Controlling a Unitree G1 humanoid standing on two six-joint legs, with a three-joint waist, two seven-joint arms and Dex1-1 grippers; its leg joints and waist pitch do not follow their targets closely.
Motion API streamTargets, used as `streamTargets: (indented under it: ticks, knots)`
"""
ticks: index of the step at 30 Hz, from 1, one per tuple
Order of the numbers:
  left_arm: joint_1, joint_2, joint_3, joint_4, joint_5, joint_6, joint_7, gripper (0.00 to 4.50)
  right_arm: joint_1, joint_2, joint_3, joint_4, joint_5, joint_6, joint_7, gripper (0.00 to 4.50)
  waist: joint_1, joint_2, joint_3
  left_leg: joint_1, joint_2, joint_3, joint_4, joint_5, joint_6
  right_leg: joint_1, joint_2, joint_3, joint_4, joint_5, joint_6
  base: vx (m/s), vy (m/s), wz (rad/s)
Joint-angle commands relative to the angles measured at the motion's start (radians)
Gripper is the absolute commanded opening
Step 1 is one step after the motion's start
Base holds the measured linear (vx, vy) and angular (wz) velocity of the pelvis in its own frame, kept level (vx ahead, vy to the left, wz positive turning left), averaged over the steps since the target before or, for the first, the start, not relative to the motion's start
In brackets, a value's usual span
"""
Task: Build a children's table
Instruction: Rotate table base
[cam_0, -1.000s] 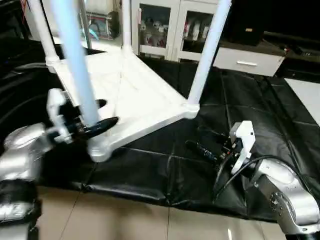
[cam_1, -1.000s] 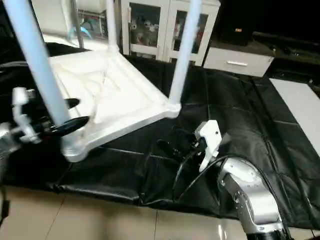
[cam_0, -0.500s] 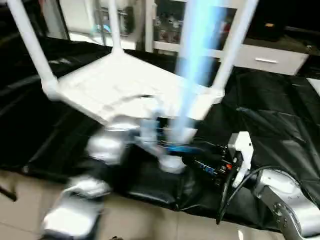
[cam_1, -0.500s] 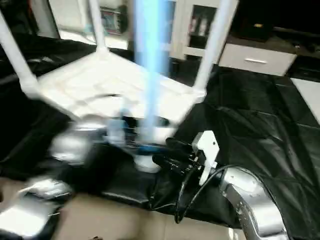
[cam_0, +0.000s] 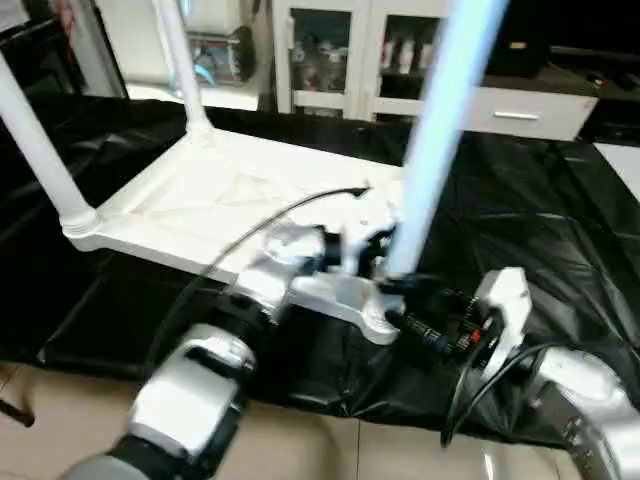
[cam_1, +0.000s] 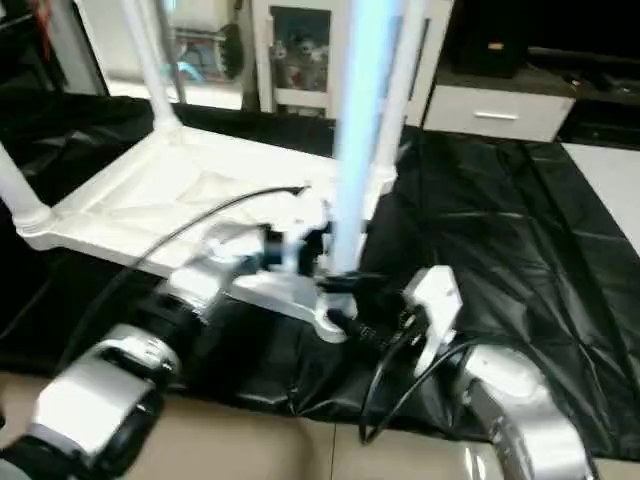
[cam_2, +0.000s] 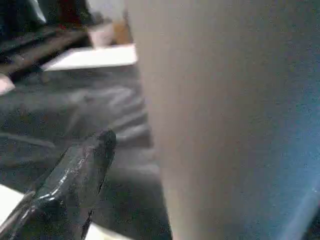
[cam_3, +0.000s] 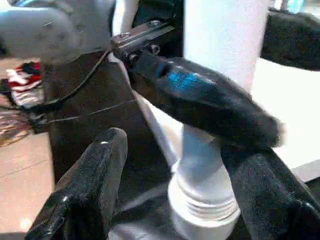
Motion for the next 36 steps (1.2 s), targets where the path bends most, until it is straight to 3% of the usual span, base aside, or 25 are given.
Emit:
streamTargets:
  ticks: [1, 3, 5, 10, 14, 18, 20, 26, 28, 36]
  knots:
    - [0.033, 0.048, -0.015, -0.013, 0.006, 0.047, -0.097, 4.45, -0.011, -0.005, -0.007, -0.032, 0.004, -0.001, 0.011, 3.19, 0.008, -0.014, -0.055, -0.008, -0.006, 0.005, -0.075, -0.291, 0.076, 0.052, -0.033, 0.022, -0.087, -0.463, -0.136, 0.000, 0.000, 0.00]
    - [0.058, 0.093, -0.018, -0.042, -0.016, 0.082, -0.171, 4.45, -0.012, -0.009, -0.008, -0.031, 0.004, -0.002, 0.014, 3.19, 0.009, -0.014, -0.053, -0.010, -0.003, 0.004, -0.079, -0.288, 0.075, 0.055, -0.036, 0.025, -0.082, -0.456, -0.148, 0.000, 0.000, 0.00]
    - [0.070, 0.128, -0.026, -0.011, 0.017, -0.017, -0.164, 4.45, -0.016, -0.014, -0.009, -0.024, 0.004, -0.002, 0.018, 3.19, 0.007, -0.011, -0.055, -0.009, 0.000, 0.004, -0.079, -0.285, 0.072, 0.053, -0.034, 0.026, -0.077, -0.411, -0.163, 0.000, 0.000, 0.00]
    - [0.046, 0.145, -0.043, 0.054, 0.071, -0.055, -0.140, 4.45, -0.017, -0.020, -0.006, -0.027, 0.005, -0.002, 0.016, 3.19, 0.013, -0.008, -0.056, -0.005, 0.002, 0.007, -0.080, -0.291, 0.057, 0.054, -0.036, 0.029, -0.071, -0.351, -0.190, 0.000, 0.000, 0.00]
    - [0.009, 0.162, -0.079, 0.119, 0.155, -0.082, -0.061, 4.45, -0.004, -0.030, -0.009, -0.038, 0.008, 0.001, 0.018, 3.19, 0.014, -0.005, -0.056, -0.006, 0.000, 0.007, -0.078, -0.287, 0.053, 0.056, -0.036, 0.030, -0.072, -0.352, -0.174, 0.000, 0.000, 0.00]
    - [-0.007, 0.170, -0.103, 0.148, 0.188, -0.098, -0.046, 4.45, 0.002, -0.035, -0.012, -0.043, 0.008, 0.001, 0.019, 3.19, 0.013, -0.004, -0.056, -0.005, 0.000, 0.008, -0.079, -0.281, 0.053, 0.056, -0.036, 0.031, -0.073, -0.348, -0.177, 0.000, 0.000, 0.00]
    - [-0.030, 0.178, -0.117, 0.184, 0.215, -0.111, -0.065, 4.10, 0.008, -0.042, -0.018, -0.047, 0.009, 0.000, 0.022, 3.19, 0.014, -0.002, -0.057, -0.005, 0.000, 0.007, -0.079, -0.284, 0.050, 0.056, -0.036, 0.031, -0.073, -0.341, -0.184, 0.000, 0.000, 0.00]
    - [-0.055, 0.184, -0.119, 0.211, 0.230, -0.117, -0.094, 3.64, 0.015, -0.050, -0.022, -0.047, 0.009, -0.004, 0.022, 3.19, 0.016, -0.002, -0.056, -0.004, 0.002, 0.007, -0.079, -0.287, 0.049, 0.057, -0.038, 0.032, -0.069, -0.314, -0.207, 0.000, 0.000, 0.00]
    - [-0.057, 0.187, -0.122, 0.208, 0.234, -0.125, -0.096, 3.65, 0.017, -0.051, -0.022, -0.047, 0.009, -0.004, 0.022, 3.19, 0.015, -0.005, -0.056, -0.005, 0.001, 0.008, -0.079, -0.292, 0.051, 0.058, -0.038, 0.032, -0.070, -0.323, -0.206, 0.000, 0.000, 0.00]
    - [-0.061, 0.164, -0.135, 0.221, 0.268, -0.149, -0.078, 2.78, 0.004, -0.057, -0.014, -0.033, 0.008, -0.007, 0.029, 3.19, 0.018, -0.008, -0.055, -0.006, 0.001, 0.008, -0.078, -0.277, 0.059, 0.056, -0.040, 0.032, -0.071, -0.343, -0.197, 0.000, 0.000, 0.00]
